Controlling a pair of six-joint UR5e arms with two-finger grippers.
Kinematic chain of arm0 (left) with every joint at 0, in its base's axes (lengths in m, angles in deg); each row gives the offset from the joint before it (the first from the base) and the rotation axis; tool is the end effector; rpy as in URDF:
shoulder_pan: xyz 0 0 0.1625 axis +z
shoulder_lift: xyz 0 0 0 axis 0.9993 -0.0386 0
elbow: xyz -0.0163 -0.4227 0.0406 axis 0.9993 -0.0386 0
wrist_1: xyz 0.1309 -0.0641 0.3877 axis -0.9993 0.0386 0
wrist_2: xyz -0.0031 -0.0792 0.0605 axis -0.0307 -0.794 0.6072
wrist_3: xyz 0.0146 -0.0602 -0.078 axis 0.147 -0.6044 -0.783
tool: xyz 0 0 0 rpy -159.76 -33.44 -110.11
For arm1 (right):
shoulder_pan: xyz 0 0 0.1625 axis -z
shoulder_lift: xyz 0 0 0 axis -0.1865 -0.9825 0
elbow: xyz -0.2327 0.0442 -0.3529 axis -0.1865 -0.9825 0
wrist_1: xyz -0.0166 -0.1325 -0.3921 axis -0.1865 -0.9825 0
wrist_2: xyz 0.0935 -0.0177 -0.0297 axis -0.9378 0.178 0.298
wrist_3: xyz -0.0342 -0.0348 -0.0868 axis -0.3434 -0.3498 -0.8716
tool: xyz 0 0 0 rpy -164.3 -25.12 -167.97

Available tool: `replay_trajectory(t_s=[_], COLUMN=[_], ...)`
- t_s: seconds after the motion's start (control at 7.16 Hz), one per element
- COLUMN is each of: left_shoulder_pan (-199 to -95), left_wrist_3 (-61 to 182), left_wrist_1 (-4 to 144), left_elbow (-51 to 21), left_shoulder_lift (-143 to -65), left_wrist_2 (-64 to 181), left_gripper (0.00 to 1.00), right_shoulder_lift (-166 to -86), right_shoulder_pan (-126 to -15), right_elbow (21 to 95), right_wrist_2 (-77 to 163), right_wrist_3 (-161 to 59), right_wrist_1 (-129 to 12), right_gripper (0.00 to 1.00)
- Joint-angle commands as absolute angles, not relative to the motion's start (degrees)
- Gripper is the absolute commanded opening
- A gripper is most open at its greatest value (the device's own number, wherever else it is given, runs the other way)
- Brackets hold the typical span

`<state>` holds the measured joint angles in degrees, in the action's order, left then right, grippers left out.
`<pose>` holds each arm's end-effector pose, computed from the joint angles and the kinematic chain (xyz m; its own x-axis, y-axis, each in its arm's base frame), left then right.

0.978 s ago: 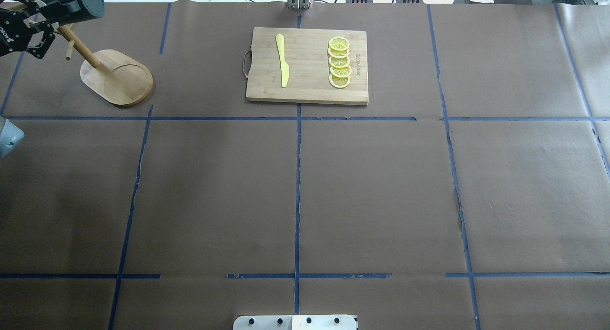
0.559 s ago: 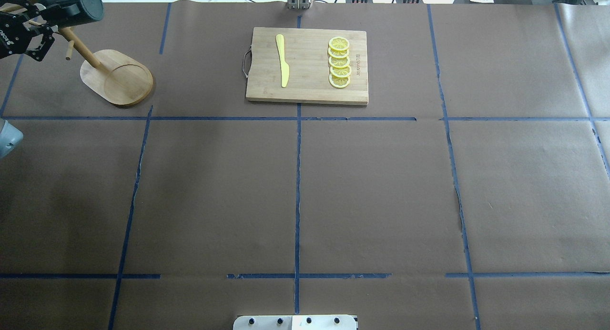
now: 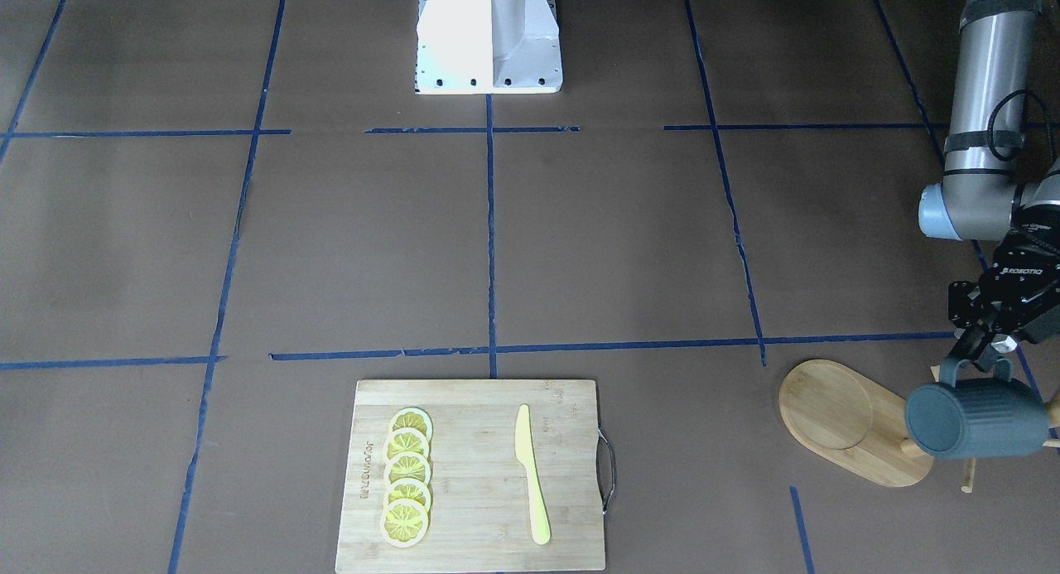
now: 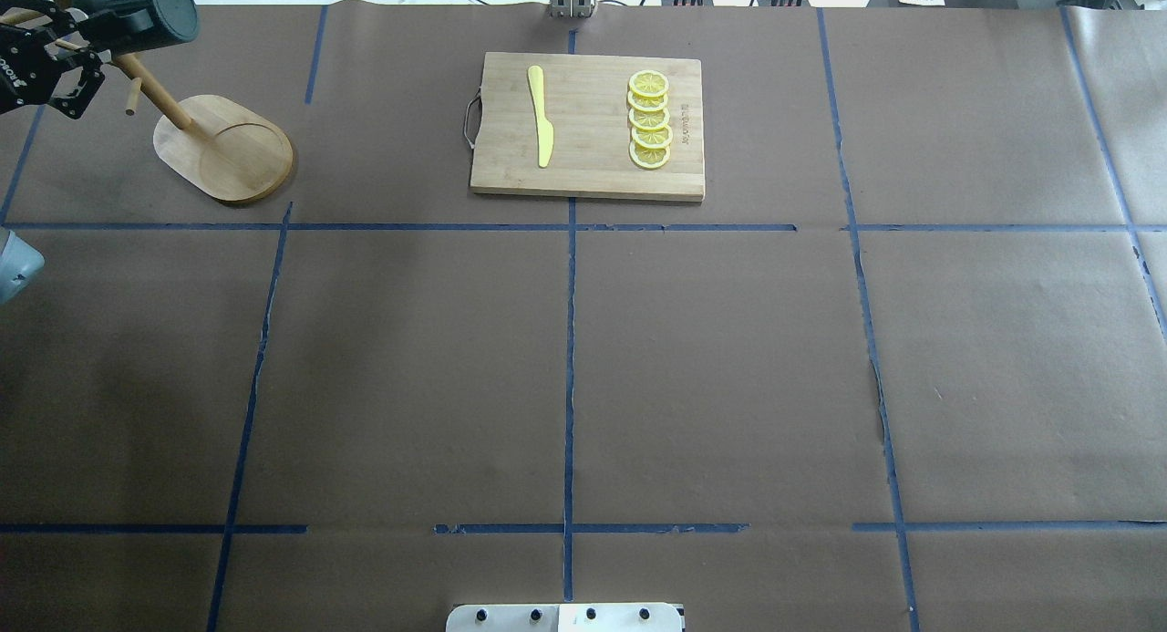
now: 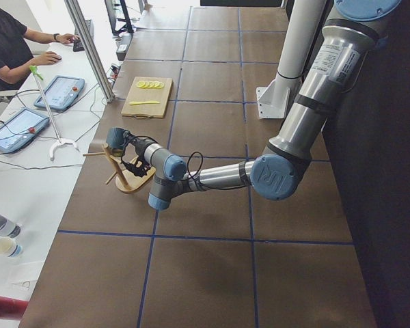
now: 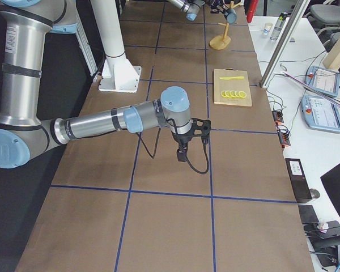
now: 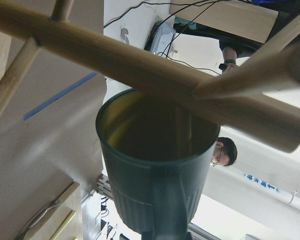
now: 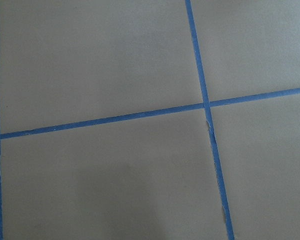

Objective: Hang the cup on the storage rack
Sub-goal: 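Open the left gripper and release the mug on the peg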

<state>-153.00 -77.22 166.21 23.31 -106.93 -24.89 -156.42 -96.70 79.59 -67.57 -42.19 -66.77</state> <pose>0.1555 -0.5926 0.5334 -0.7408 -0.4318 -0.5146 0.2514 0.5321 -0.8085 0.0347 -0.4253 0.5188 0.6684 0.1528 0.7279 -0.2413 0.9703 0.0180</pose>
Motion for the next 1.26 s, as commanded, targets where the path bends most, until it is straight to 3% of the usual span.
replay_trajectory(t_s=[0.0, 0.42, 0.7, 1.12], left_shoulder_pan=[-153.2, -154.1, -154.1, -154.6], left_wrist_3=[-77.2, -77.2, -77.1, -77.0], left_wrist_1=[166.2, 166.3, 166.3, 166.3], left_elbow=[23.4, 24.2, 24.2, 23.8], left_shoulder_lift=[-106.9, -106.9, -106.9, -106.9], left_wrist_2=[-25.0, -25.9, -26.0, -27.9], left_gripper=[0.28, 0.31, 1.00, 1.00], right_shoulder_lift=[-156.4, -156.4, -156.3, -156.4], right_shoulder_pan=[-96.7, -96.7, -96.7, -96.7], right_elbow=[79.6, 79.6, 79.7, 80.3], right_wrist_2=[-67.6, -67.6, -67.6, -67.7], right_wrist_3=[-42.0, -41.9, -41.9, -41.8], right_wrist_1=[-66.8, -66.8, -66.8, -66.9], right_gripper=[1.00, 1.00, 1.00, 1.00])
